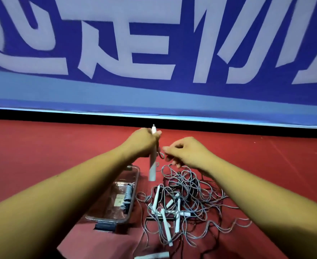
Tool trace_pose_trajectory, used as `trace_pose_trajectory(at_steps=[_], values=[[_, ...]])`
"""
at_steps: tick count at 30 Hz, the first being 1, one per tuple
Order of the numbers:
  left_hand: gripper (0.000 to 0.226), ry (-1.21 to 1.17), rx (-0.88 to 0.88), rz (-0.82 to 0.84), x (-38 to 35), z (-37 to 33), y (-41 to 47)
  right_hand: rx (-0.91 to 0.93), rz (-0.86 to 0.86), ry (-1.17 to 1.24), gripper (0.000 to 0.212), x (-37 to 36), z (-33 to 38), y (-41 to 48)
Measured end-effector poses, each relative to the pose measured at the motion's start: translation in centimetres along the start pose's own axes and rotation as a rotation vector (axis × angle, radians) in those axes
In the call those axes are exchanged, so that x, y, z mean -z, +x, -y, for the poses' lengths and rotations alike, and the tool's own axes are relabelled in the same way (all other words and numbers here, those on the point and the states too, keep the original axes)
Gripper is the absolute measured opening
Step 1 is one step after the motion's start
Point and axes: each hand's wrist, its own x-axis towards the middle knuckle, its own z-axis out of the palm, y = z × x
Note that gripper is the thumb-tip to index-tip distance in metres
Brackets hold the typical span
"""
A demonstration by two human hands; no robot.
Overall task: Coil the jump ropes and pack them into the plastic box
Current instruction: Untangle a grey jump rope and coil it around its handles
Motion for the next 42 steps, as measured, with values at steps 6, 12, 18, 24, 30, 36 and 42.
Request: trace_pose_trajectory(at_steps=[6, 12, 18, 24, 30, 36, 42], values=[[0.032, -0.244, 0.041, 0.506, 2.4, -0.9, -3.1, 0.105, 0.046, -0.061, 0.044, -0.2, -1.6, 0.4], [0.029, -0.967, 0.068, 0.267, 5.7, -1.7, -0.9, 0.012, 0.331, 0.254, 0.015, -0.5, -1.4, 0.4], [0.025, -0.833, 0.083, -0.167, 7.0, 0.6, 0.5, 0.044, 0.212, -0.219, 0.02, 1.7, -4.0, 1.0], [0.016, -0.269, -0.11, 0.161, 4.5, -0.6, -1.3, 0.241, 0.24, -0.041, 0.024, 1.4, 1.0, 0.1], [0.032, -0.3, -0.071, 0.247, 3.4, -0.7, -1.0, 0.264, 0.068, 0.156, 0.025, 3.2, 1.3, 0.7], [0.03, -0.66, 0.038, -0.113, 6.9, 0.4, 0.9, -0.023, 0.167, -0.177, 0.032, 5.7, -4.7, 1.3], [0.013, 0.219, 0.077, -0.246, 7.7, 3.0, 1.1, -0.054, 0.053, -0.222, 0.037, 4.8, -4.3, 1.5]])
